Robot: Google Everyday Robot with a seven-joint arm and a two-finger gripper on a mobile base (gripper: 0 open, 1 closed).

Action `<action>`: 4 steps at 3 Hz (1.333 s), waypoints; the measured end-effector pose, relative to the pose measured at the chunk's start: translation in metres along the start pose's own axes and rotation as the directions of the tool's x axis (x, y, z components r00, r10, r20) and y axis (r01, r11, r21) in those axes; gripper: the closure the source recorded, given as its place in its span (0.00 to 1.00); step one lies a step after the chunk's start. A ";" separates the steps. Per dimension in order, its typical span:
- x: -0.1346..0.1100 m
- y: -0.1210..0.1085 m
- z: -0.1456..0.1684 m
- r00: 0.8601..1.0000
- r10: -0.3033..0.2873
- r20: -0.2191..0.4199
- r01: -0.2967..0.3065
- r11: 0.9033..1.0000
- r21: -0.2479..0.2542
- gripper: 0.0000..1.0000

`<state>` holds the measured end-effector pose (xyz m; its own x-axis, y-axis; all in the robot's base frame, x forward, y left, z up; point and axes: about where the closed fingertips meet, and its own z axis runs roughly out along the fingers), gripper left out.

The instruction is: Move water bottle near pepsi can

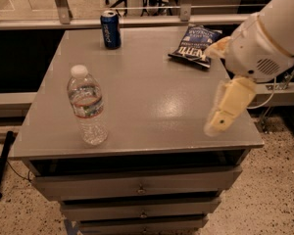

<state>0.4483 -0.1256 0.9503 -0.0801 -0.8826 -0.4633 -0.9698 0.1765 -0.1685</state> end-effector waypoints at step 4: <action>-0.069 0.024 0.054 0.967 -0.062 0.246 0.092 0.990 -0.110 0.00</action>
Offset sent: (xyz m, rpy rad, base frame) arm 0.0004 0.0521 -0.0093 0.1528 0.0156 0.0955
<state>0.4435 -0.0369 0.9317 0.0398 -0.7575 -0.6516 -0.9924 0.0459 -0.1139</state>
